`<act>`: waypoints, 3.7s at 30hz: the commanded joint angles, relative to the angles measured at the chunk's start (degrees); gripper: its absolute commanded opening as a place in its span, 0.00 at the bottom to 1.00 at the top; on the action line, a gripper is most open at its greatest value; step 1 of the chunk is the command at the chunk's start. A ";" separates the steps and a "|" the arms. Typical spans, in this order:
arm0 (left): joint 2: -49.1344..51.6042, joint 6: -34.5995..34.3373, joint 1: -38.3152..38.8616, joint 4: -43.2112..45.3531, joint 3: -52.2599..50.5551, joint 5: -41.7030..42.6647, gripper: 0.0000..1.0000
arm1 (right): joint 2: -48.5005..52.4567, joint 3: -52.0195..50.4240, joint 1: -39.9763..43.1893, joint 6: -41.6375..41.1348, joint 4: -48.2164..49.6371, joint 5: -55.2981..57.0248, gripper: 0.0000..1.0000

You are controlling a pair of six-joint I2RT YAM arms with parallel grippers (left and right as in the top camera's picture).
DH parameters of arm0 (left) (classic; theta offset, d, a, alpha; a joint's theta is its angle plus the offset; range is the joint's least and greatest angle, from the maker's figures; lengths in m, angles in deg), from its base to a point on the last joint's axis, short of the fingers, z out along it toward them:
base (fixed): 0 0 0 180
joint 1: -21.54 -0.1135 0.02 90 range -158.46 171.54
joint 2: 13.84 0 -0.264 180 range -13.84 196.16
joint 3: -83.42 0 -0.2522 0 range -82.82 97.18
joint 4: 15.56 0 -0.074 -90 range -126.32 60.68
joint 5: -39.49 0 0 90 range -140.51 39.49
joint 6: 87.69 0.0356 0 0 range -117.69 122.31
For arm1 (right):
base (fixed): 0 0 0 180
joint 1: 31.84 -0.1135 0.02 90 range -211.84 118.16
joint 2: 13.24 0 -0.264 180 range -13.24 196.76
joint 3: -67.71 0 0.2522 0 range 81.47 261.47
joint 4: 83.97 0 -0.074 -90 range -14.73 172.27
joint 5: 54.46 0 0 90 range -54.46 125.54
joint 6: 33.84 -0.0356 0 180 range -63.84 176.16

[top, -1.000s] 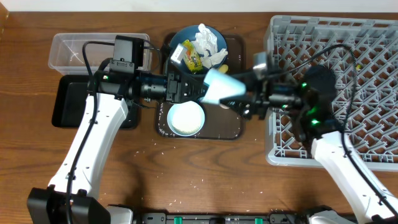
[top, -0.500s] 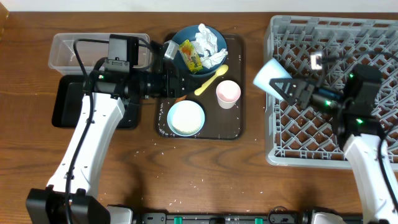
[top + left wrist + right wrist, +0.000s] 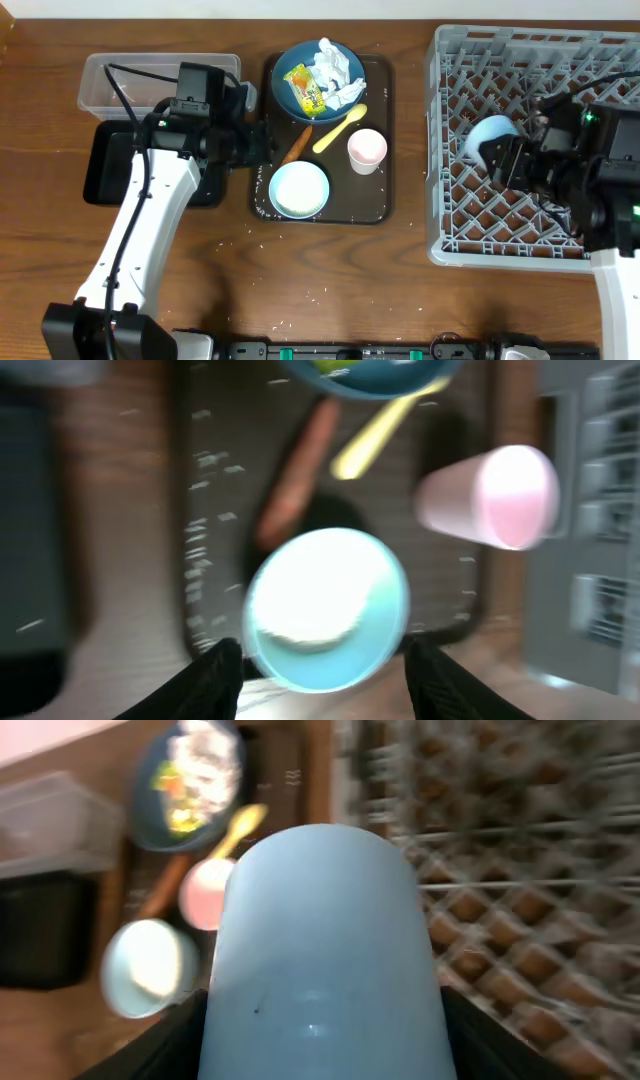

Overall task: Sort waste into correct bins and load items into the dishwasher rack
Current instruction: 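Carry the cup with the right gripper and place it in the rack, then grasp the pink cup with the left gripper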

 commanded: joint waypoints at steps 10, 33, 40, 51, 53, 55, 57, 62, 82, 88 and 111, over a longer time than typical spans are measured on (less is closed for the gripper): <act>-0.20 0.48 -0.24 -0.48 -3.32 -15.45 0.55 | 12.44 1.53 -2.69 0.59 -9.92 10.67 0.42; -0.15 0.48 -0.24 -0.48 -3.82 -20.52 0.55 | 24.63 1.51 -5.22 2.62 -9.16 6.93 0.43; -0.15 0.48 -0.24 -0.46 -3.82 -20.52 0.55 | 29.20 1.51 -5.20 2.47 -9.86 8.85 0.44; -0.15 0.44 -0.22 -0.26 -3.82 -20.24 0.61 | 31.01 1.92 -5.20 2.45 -8.35 8.37 0.88; -0.15 0.46 -0.17 0.22 -3.82 -19.54 0.66 | 30.64 2.45 -5.20 2.47 -8.39 7.89 0.93; -0.15 0.46 -0.17 1.62 -3.82 -16.81 0.70 | 30.05 3.50 -5.20 2.47 -8.59 7.72 0.96; -0.15 0.46 -0.17 3.56 -3.82 -12.87 0.71 | 29.22 4.98 -5.20 2.47 -8.66 7.69 0.99; -0.15 0.44 0.22 9.75 -3.82 -6.80 0.72 | 26.86 7.50 -5.20 2.49 -8.98 7.74 0.99; 19.56 -8.92 18.14 35.17 -1.33 -6.71 0.79 | 21.79 9.03 -5.20 3.17 -10.93 7.89 0.99; 20.83 -8.90 19.39 35.21 -1.33 -6.69 0.61 | 21.79 9.01 -5.20 3.15 -10.88 8.44 0.99; 20.87 -10.16 22.01 35.39 -1.09 -0.37 0.06 | 21.79 9.03 -5.20 3.13 -9.55 7.72 0.99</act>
